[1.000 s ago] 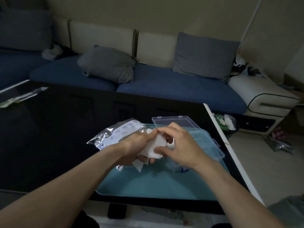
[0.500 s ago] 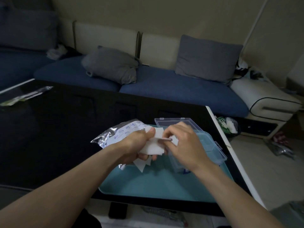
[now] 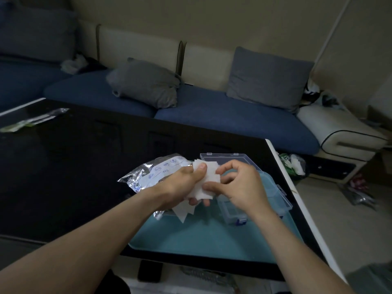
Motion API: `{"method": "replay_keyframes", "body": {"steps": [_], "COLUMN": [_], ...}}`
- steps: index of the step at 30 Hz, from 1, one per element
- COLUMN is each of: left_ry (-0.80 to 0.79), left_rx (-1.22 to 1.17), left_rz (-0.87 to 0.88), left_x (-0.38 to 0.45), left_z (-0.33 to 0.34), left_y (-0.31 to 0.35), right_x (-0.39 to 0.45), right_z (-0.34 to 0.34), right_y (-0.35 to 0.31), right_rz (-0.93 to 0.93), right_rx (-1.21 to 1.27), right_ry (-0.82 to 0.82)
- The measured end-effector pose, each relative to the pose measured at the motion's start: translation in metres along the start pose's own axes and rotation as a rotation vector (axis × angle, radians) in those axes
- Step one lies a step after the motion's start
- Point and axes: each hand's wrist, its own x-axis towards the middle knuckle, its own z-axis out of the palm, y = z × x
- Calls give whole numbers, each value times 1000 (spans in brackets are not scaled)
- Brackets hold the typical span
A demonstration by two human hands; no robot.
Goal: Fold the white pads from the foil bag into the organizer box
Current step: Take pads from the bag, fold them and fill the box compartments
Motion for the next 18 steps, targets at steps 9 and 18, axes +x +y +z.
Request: {"method": "replay_keyframes", "body": {"steps": [9,18], "left_ry": [48,-18], "left_rx": [-548,-717], "left_rz": [-207,-290], "left_x": [1,-4], "left_z": [0,-7], "left_y": [8,8], "right_x": [-1,6], "right_z": [15,12], "right_y": [2,3], "right_rz": [-118,-382], "right_rx": [21,-239], "right_ry": [78,-24]}}
